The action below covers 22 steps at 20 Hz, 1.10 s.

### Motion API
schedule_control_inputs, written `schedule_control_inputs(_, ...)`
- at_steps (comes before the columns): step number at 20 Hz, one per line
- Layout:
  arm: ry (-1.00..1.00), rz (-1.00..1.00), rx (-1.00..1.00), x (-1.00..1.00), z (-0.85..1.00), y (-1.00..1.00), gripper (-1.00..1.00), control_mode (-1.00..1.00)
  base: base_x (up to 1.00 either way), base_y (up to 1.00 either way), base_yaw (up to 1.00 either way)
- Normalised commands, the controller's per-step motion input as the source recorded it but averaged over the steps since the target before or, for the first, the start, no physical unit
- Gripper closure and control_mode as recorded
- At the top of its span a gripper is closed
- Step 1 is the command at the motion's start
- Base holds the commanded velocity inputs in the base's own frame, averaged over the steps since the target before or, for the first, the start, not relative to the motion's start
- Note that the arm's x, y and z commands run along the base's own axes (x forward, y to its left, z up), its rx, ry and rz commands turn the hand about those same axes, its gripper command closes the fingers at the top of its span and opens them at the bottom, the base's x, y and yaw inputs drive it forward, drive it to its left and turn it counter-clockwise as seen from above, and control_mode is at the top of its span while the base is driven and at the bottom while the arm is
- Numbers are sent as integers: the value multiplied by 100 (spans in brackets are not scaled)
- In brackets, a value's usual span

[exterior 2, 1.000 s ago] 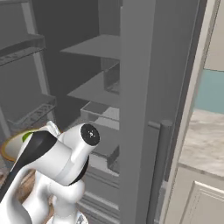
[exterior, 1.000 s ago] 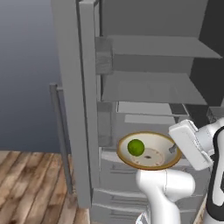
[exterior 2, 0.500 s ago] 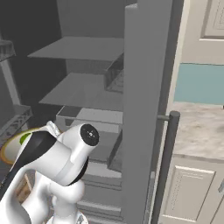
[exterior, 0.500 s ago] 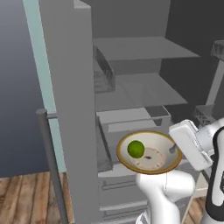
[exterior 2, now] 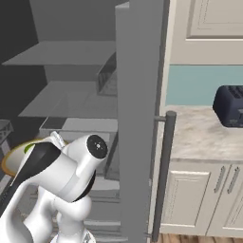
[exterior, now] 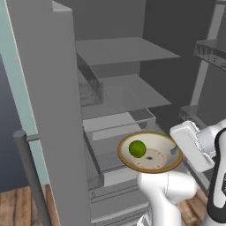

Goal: Move the glass cup from next to the sink to the open cabinet. Then, move the bowl with the lime to the fridge to clear the area for faucet cleaning.

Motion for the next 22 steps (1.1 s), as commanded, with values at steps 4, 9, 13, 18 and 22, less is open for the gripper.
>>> schedule_control_inputs(4,0,0,0,0,0,0,100,100,52,25,-30)
schedule_control_inputs(9,0,0,0,0,0,0,100,100,70,42,-26)
schedule_control_inputs(13,0,0,0,0,0,0,100,100,97,55,-24)
schedule_control_inputs(18,0,-13,0,59,2,27,100,-100,40,18,-8)
schedule_control_inputs(22,-20,-22,0,54,71,22,100,-100,0,0,0)
